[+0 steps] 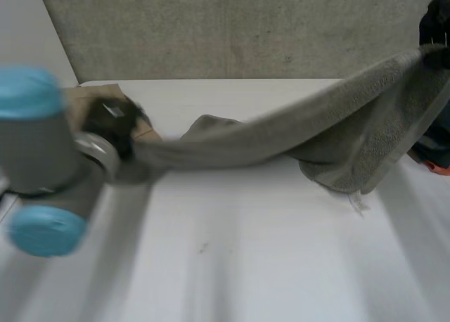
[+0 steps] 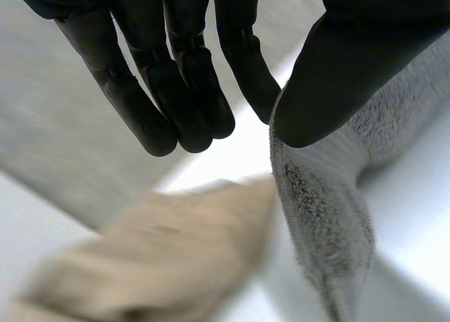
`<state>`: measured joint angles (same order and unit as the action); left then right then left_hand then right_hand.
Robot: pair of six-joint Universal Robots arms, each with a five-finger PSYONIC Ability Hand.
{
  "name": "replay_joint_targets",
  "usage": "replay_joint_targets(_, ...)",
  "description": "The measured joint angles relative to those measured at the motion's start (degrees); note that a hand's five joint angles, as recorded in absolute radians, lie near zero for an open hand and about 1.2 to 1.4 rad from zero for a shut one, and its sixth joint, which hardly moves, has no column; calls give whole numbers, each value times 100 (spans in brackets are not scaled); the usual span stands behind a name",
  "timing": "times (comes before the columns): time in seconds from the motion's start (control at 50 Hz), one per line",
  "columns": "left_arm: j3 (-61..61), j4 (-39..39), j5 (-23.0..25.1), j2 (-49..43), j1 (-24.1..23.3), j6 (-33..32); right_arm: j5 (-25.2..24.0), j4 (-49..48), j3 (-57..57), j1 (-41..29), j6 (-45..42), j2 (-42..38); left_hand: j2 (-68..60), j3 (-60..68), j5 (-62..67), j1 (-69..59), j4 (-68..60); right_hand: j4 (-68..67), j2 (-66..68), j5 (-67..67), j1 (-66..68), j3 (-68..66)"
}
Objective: Fold the laundry.
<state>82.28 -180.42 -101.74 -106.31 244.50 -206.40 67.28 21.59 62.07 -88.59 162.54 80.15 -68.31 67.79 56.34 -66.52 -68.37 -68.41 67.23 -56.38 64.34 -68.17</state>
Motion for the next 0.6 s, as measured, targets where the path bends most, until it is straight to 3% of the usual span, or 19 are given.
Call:
replay_joint_targets(0.14, 8, 304, 734, 2039, 732, -58, -197, 584, 27, 336, -1267, -119, 0, 0, 0, 0, -1, 0, 0, 0, 0, 0)
replay_joint_targets(0.16, -39, 425, 923, 2263, 843, -75, -217, 878, 28, 415, -1798, -166, 0, 0, 0, 0, -1, 0, 0, 0, 0, 0)
replay_joint_targets(0.24, -276, 987, 1457, 2483, 1125, -140, -214, 1414, 32, 466, -2782, -270, -20, 19, 0, 0, -2, 0, 0, -2, 0, 0)
replay_joint_targets(0.32, -593, 1522, 1687, 2000, 1139, -264, -196, 1820, 50, 248, -3570, -475, -20, 19, 92, 0, -3, 0, 0, -148, 0, 0)
replay_joint_targets(0.42, -1063, 1732, 1515, 860, 967, -538, -97, 1875, -9, -177, -3866, -905, -19, 19, 123, 0, -3, 0, 0, -159, 0, 0)
replay_joint_targets(0.5, -1614, 1661, 1242, -135, 868, -763, 107, 1569, -268, -496, -3843, -1428, -20, 20, 123, 0, -4, 0, 0, -159, 0, 0)
replay_joint_targets(0.6, -3197, 1328, 981, -1540, 816, -915, 548, 403, -1186, -849, -3528, -2292, -19, 25, 123, 0, -5, -7, 0, -159, 0, 0)
